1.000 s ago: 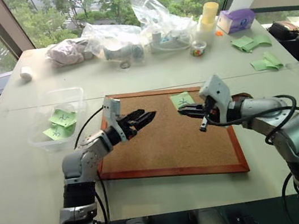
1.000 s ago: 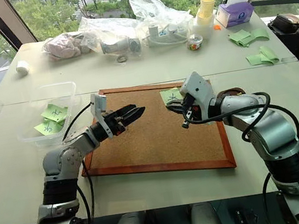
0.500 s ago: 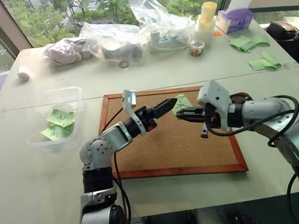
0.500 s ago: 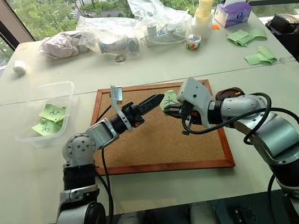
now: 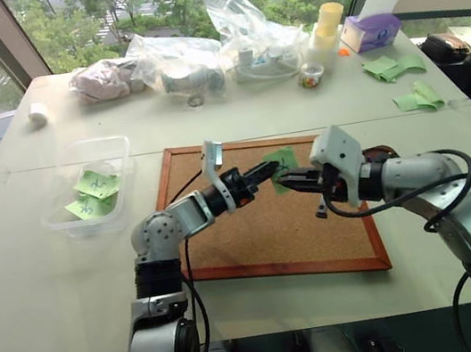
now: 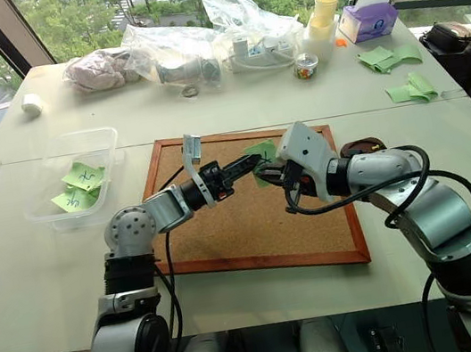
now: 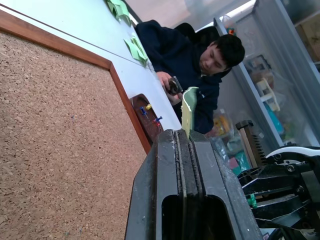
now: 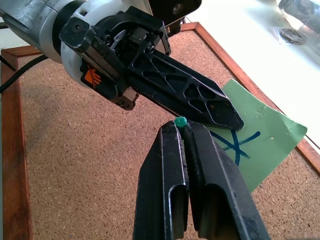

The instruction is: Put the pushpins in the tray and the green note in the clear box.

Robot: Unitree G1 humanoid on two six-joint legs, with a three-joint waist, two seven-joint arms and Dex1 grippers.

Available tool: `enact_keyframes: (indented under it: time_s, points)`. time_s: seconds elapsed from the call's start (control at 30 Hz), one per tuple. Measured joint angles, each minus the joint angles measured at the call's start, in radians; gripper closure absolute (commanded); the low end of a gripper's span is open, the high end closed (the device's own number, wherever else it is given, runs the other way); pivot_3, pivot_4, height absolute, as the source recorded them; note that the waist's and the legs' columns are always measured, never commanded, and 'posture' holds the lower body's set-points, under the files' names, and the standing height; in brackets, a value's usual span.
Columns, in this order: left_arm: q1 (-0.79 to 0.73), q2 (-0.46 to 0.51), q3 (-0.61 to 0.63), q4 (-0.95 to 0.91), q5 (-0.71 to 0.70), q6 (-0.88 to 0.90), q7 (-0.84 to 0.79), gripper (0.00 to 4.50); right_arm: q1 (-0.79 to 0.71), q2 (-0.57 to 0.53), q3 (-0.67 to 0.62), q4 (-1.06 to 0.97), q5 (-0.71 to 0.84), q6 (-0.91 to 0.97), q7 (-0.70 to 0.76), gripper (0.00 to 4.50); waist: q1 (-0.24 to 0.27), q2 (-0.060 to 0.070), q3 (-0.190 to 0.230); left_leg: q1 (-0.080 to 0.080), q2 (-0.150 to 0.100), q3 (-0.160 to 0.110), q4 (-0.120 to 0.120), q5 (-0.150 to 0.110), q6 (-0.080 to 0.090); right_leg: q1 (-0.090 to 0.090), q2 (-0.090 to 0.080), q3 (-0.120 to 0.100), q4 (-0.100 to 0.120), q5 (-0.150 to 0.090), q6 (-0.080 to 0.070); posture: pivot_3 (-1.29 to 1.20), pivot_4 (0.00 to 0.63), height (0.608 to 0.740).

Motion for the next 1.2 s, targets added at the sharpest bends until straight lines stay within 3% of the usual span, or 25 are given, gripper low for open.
enact_keyframes:
  time_s: [0.27, 0.43, 0.93, 1.07, 1.2]
  points:
    - [0.021, 0.058, -0.036, -0.006, 0.052, -0.070, -0.019, 4.45, -0.001, -0.018, -0.194, 0.037, 0.057, 0.060, -0.053, 4.50, 0.003, 0.000, 0.000, 0.000, 0.000, 0.000, 0.000, 0.000, 0.000, 0.000, 0.000, 0.000, 0.000, 0.000, 0.000, 0.00, 0.150, 0.740]
    - [0.034, 0.091, -0.064, -0.048, 0.094, -0.135, -0.037, 4.45, 0.069, -0.021, -0.375, 0.234, 0.055, 0.071, -0.116, 4.50, 0.021, -0.001, 0.000, 0.000, -0.001, 0.002, 0.000, 0.000, 0.000, 0.000, 0.000, 0.000, 0.000, 0.000, 0.000, 0.00, 0.150, 0.740]
    - [0.063, 0.119, -0.083, -0.091, 0.112, -0.180, -0.035, 4.45, 0.121, 0.003, -0.380, 0.562, -0.024, -0.063, -0.165, 4.50, 0.020, 0.000, 0.000, 0.000, -0.001, 0.003, 0.000, 0.001, -0.002, 0.000, 0.001, 0.000, 0.001, 0.000, 0.000, 0.00, 0.150, 0.740]
    - [0.063, 0.122, -0.083, -0.092, 0.113, -0.183, -0.033, 4.50, 0.125, 0.005, -0.374, 0.584, -0.036, -0.090, -0.168, 3.21, 0.020, 0.000, 0.000, 0.000, -0.001, 0.003, 0.000, 0.001, -0.002, 0.001, 0.001, 0.000, 0.001, 0.000, 0.000, 0.00, 0.150, 0.740]
    - [0.063, 0.122, -0.083, -0.092, 0.116, -0.192, -0.030, 4.50, 0.131, 0.005, -0.370, 0.615, -0.053, -0.094, -0.182, 1.14, 0.020, 0.000, 0.000, 0.001, -0.001, 0.003, 0.000, 0.001, -0.002, 0.001, 0.001, 0.000, 0.001, 0.000, 0.000, 0.00, 0.150, 0.740]
